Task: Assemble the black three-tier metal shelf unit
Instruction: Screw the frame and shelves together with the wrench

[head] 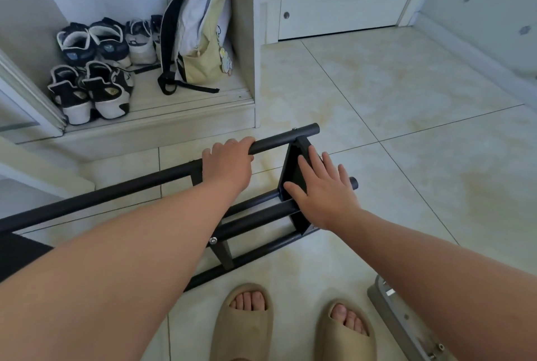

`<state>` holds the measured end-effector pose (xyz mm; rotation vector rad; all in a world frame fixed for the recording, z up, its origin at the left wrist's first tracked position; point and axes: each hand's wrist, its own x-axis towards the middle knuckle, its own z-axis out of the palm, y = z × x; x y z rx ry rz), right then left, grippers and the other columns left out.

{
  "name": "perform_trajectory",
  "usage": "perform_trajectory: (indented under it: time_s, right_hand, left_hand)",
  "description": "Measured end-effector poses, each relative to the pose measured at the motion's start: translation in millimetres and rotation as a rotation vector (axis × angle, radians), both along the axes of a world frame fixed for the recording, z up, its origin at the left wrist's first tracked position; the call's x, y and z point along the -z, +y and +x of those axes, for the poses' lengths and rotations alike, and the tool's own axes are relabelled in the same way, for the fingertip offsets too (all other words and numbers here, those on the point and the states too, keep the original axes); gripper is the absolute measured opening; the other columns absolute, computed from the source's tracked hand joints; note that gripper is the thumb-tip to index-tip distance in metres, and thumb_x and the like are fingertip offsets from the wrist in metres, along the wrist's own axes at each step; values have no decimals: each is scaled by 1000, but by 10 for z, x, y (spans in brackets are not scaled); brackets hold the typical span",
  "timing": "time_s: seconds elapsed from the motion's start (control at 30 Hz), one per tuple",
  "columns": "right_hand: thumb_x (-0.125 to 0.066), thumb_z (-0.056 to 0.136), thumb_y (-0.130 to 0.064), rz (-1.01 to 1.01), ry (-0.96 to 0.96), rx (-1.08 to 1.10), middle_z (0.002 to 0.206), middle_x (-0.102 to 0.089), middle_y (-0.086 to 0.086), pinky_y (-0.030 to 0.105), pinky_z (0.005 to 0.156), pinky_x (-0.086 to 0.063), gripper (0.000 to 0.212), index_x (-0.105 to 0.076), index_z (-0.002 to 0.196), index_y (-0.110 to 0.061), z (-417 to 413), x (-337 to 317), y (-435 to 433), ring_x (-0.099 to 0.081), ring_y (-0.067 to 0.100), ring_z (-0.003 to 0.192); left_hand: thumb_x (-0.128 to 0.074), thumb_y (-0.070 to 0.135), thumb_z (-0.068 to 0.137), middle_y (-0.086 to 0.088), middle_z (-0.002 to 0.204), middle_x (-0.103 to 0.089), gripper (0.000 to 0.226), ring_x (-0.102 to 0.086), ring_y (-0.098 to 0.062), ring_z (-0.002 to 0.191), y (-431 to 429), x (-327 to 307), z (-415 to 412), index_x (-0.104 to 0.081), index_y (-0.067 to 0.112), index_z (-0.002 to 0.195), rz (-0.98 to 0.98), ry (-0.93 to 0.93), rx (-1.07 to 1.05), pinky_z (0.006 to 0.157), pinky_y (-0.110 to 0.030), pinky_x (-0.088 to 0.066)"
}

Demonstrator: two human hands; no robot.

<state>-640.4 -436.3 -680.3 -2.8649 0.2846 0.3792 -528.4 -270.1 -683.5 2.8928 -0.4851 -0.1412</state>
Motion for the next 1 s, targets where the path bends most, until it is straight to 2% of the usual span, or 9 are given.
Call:
perform_trajectory:
  time_s: [0.07,0.13,0.2,0.27,0.47,0.6,0.7,0.83,1.0]
  right_hand:
    - [-17,102,-63,4,15,-9,167,21,-6,48,124,9,73,4,162,-27,-67,-40,-25,19,20,154]
    - [-16,101,-65,-22,19,-20,167,22,-7,49,125,9,74,7,162,-28,-176,-105,-75,20,21,154]
    - [-15,101,-65,-63,20,-32,167,23,-7,50,125,8,75,9,161,-28,-337,-193,-155,21,21,154]
    - [-15,101,-65,-90,30,-28,166,24,-7,49,125,7,75,11,161,-28,-537,-293,-254,22,20,154]
    - [-19,101,-66,-110,103,72,168,17,-9,48,126,5,75,9,161,-30,-1251,-407,-644,20,18,154]
    - [-25,103,-62,-115,259,125,170,6,-8,45,126,-5,73,4,162,-29,-1752,-262,-1038,11,17,156]
    - [-26,103,-62,-105,385,190,169,-11,-6,45,123,-16,70,-8,162,-29,-2003,-92,-1320,-5,19,156]
    - [-33,104,-58,-30,482,246,161,-36,3,44,114,-36,63,-23,159,-29,-2127,287,-1591,-36,27,145]
    - [-38,108,-40,11,631,245,143,-57,10,40,105,-45,48,-44,149,-15,-2102,918,-1814,-53,31,129]
  left_hand:
    - [-40,36,105,-2,140,-51,41,-43,-29,125,-33,-30,-97,-36,34,145,37,37,-17,107,-48,-27]
    - [-38,44,104,-4,159,-30,53,-21,-31,146,-66,-96,-230,-22,32,153,94,77,-19,117,-54,-14]
    - [-34,50,103,-6,166,-13,60,-4,-34,152,-104,-189,-368,-12,32,156,132,92,19,120,-57,-6]
    - [-32,54,103,-6,167,-5,64,2,-34,152,-162,-312,-500,-9,32,158,116,94,96,121,-56,-4]
    - [-38,58,99,-2,167,-8,67,0,-25,153,-528,-546,-1174,-19,30,158,-21,80,488,123,-43,-11]
    - [-38,56,101,-1,168,-4,65,1,-22,153,-848,-407,-1626,-18,30,158,53,101,757,123,-40,-12]
    - [-38,51,102,0,167,-7,61,-4,-20,153,-1093,-256,-1830,-20,30,157,83,193,856,120,-40,-18]
    - [-42,44,103,1,164,-18,57,-20,-23,148,-1400,109,-1970,-25,27,154,101,421,858,115,-44,-30]
    - [-44,42,103,-11,156,-35,64,-37,-28,142,-1674,766,-1965,-20,16,156,16,790,548,113,-43,-34]
